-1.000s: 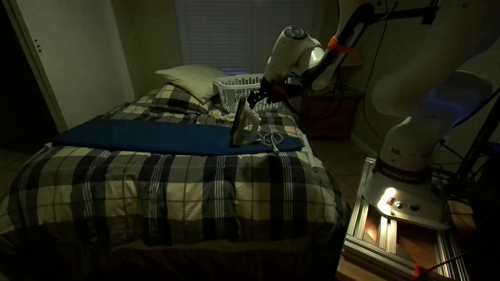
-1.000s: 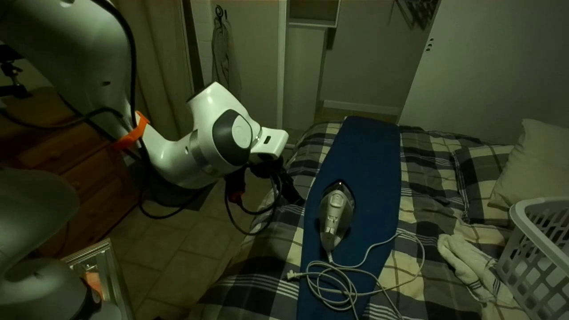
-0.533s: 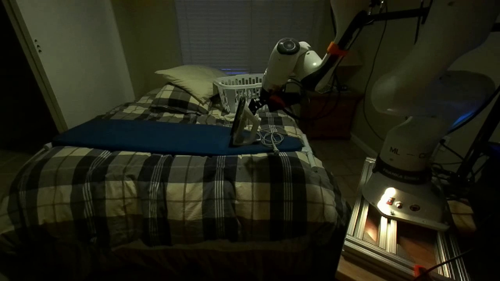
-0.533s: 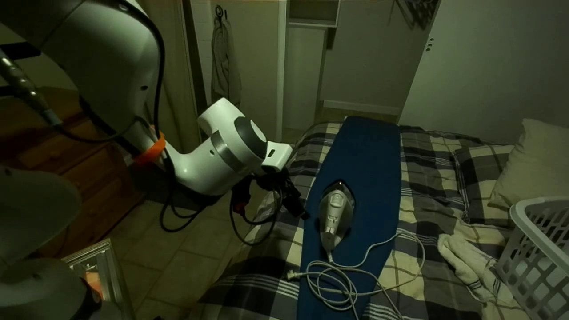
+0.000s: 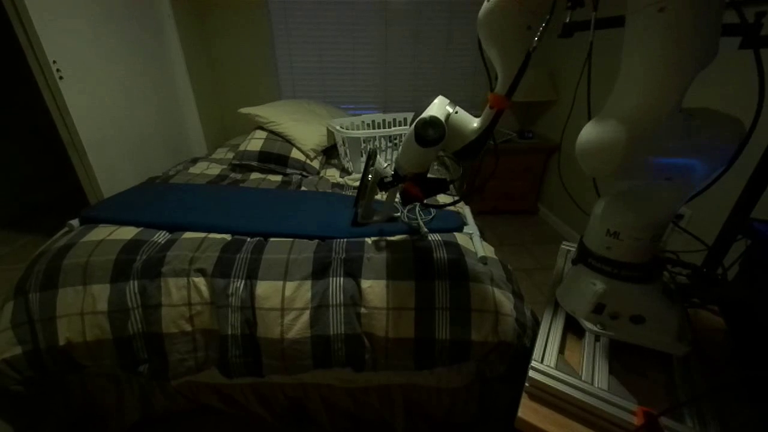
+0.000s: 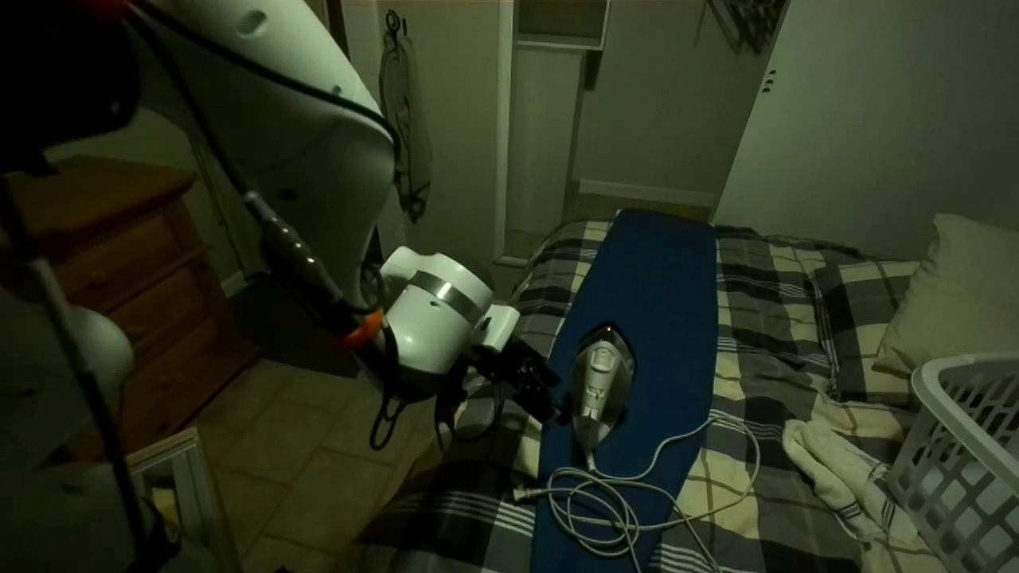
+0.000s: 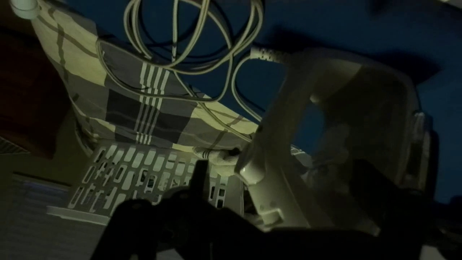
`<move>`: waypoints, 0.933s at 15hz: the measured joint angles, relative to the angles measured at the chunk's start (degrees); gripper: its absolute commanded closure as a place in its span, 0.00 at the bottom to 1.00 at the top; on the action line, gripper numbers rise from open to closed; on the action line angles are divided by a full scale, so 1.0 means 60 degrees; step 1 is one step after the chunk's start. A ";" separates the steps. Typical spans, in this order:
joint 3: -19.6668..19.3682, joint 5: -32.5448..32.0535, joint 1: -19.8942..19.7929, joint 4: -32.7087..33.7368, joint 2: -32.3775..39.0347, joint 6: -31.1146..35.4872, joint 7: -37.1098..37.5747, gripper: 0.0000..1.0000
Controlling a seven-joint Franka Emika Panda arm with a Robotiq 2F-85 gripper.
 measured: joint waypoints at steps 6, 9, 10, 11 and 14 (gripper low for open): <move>-0.3375 -0.1106 0.3519 0.0884 0.1348 -0.0442 0.1745 0.00; -0.3559 -0.1101 0.3730 0.0884 0.1269 -0.0403 0.1745 0.00; -0.3566 -0.1101 0.3730 0.0884 0.1255 -0.0397 0.1745 0.00; -0.3716 -0.1101 0.3860 0.0886 0.1249 -0.0384 0.1743 0.00; -0.4442 -0.0868 0.4566 0.0885 0.1273 -0.0443 0.1740 0.00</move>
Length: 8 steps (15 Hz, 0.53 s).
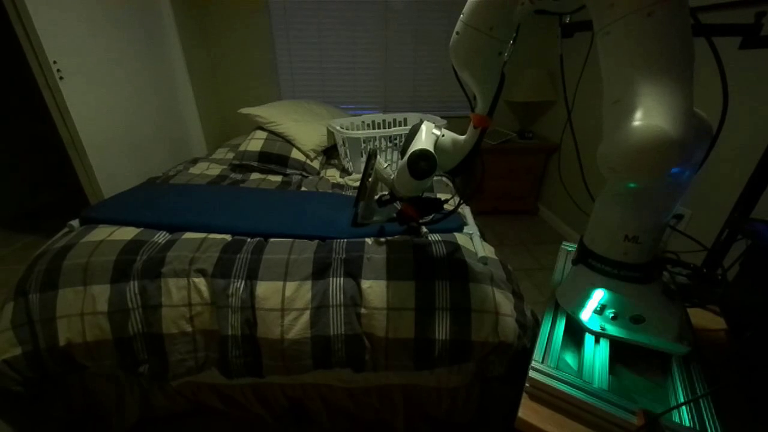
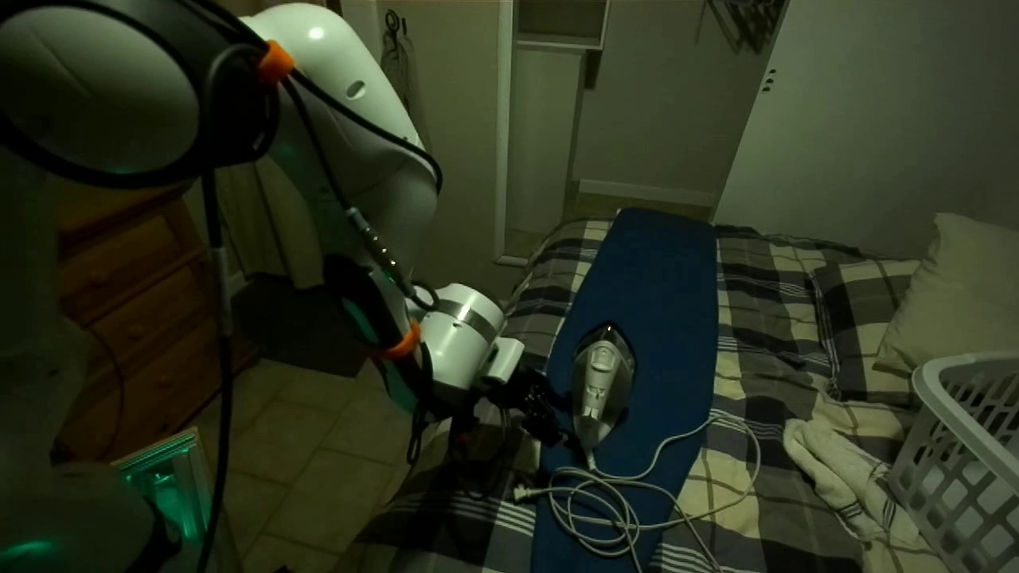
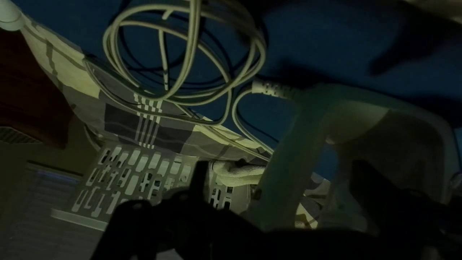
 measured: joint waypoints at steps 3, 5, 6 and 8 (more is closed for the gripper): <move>-0.0364 0.0158 0.0479 0.0009 0.0057 -0.0332 0.0235 0.00; -0.0477 0.0147 0.0698 0.0050 0.0082 -0.0691 0.0610 0.00; -0.0522 0.0146 0.0789 0.0093 0.0094 -0.0879 0.0812 0.00; -0.0605 0.0146 0.0940 0.0172 0.0128 -0.1237 0.1195 0.00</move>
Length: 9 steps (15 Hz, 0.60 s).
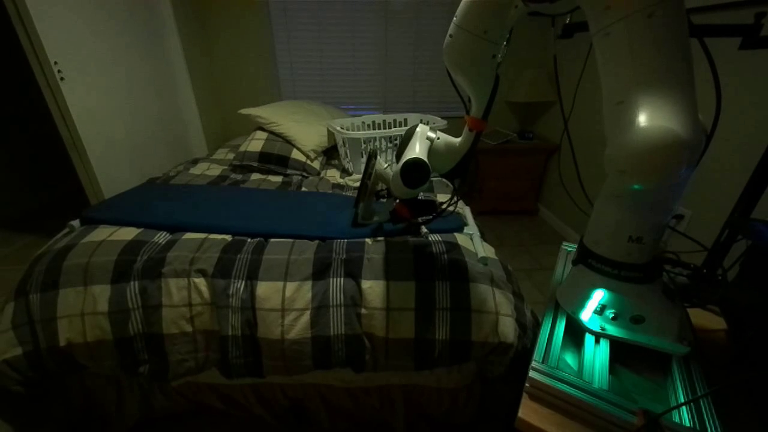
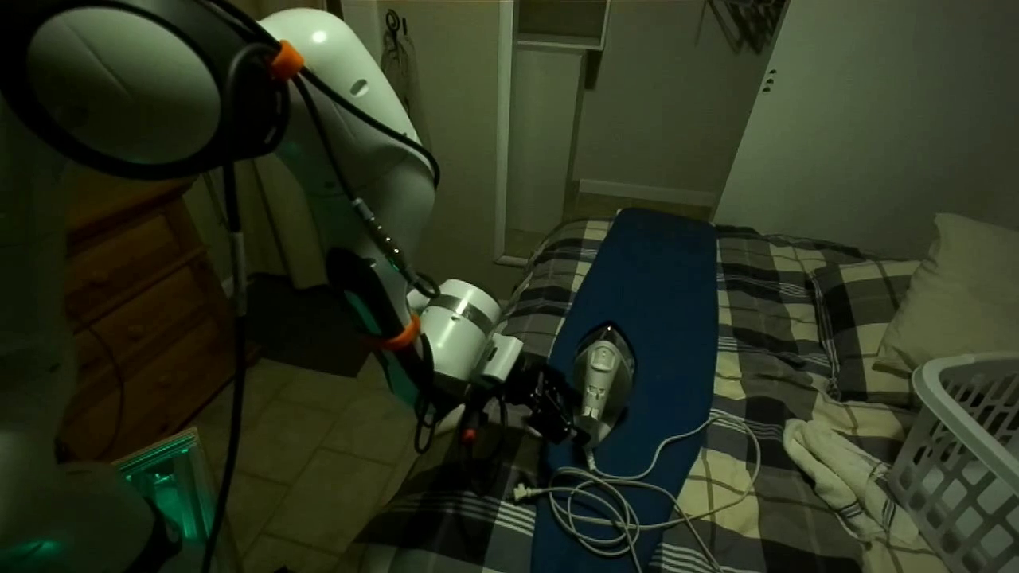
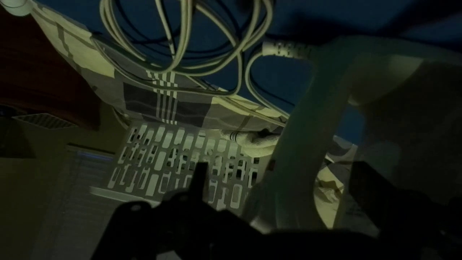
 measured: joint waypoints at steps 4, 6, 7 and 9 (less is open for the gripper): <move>-0.0082 0.0000 0.0154 0.0140 0.0212 -0.0386 0.0612 0.00; -0.0097 0.0000 0.0215 0.0227 0.0387 -0.0531 0.0842 0.00; -0.0097 0.0001 0.0249 0.0261 0.0460 -0.0608 0.0931 0.00; -0.0097 0.0009 0.0349 0.0303 0.0550 -0.0794 0.1075 0.00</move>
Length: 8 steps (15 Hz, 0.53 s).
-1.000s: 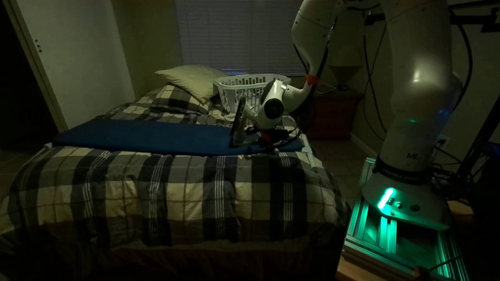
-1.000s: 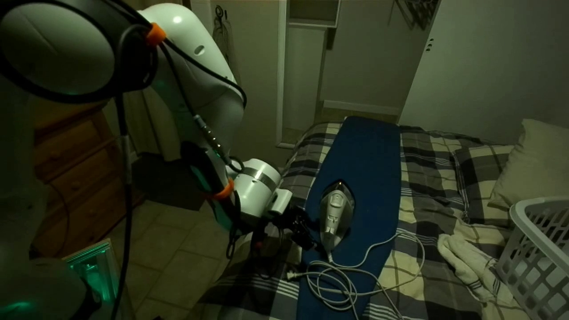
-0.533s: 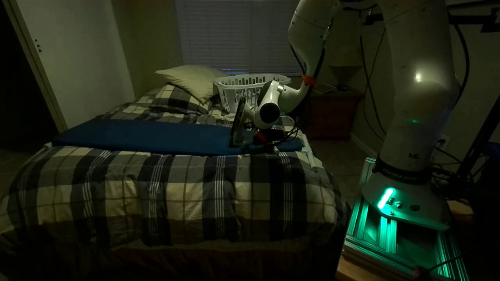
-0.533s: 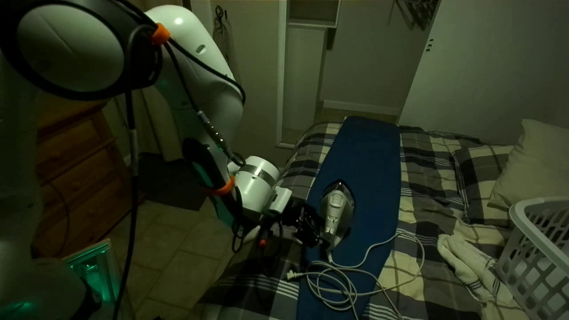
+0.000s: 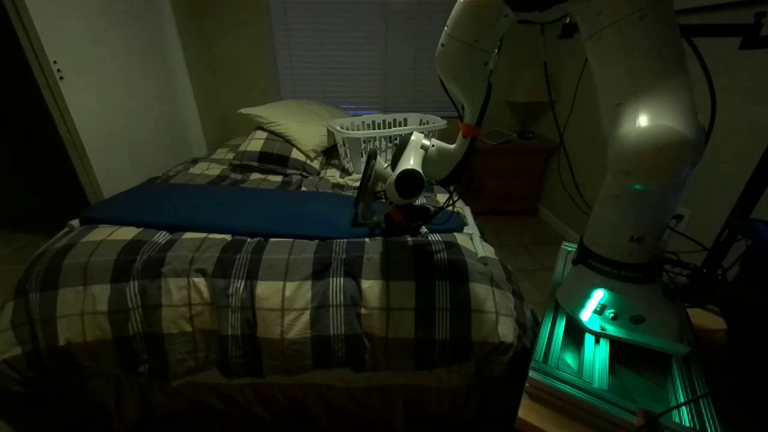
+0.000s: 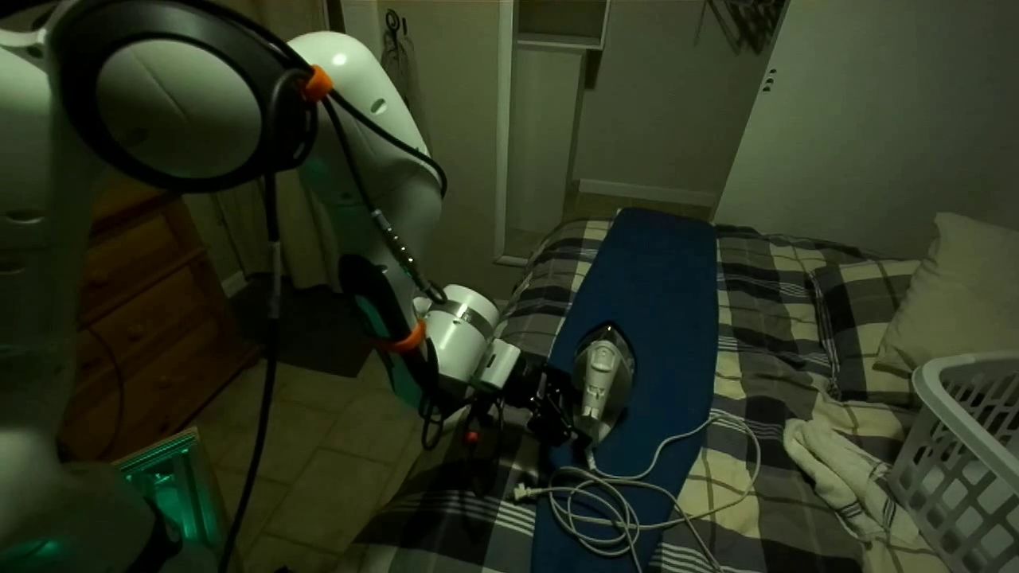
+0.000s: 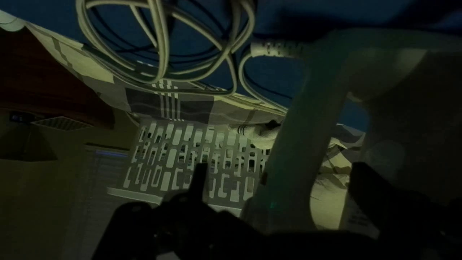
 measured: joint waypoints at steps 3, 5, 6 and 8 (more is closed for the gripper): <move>0.0012 0.0137 0.0258 0.0001 -0.0005 -0.0463 0.0109 0.06; 0.0014 0.0429 0.0439 -0.0001 -0.0006 -0.0787 0.0109 0.30; 0.0015 0.0541 0.0524 -0.0001 -0.0006 -0.0942 0.0111 0.31; 0.0015 0.0751 0.0652 -0.0001 -0.0007 -0.1162 0.0111 0.08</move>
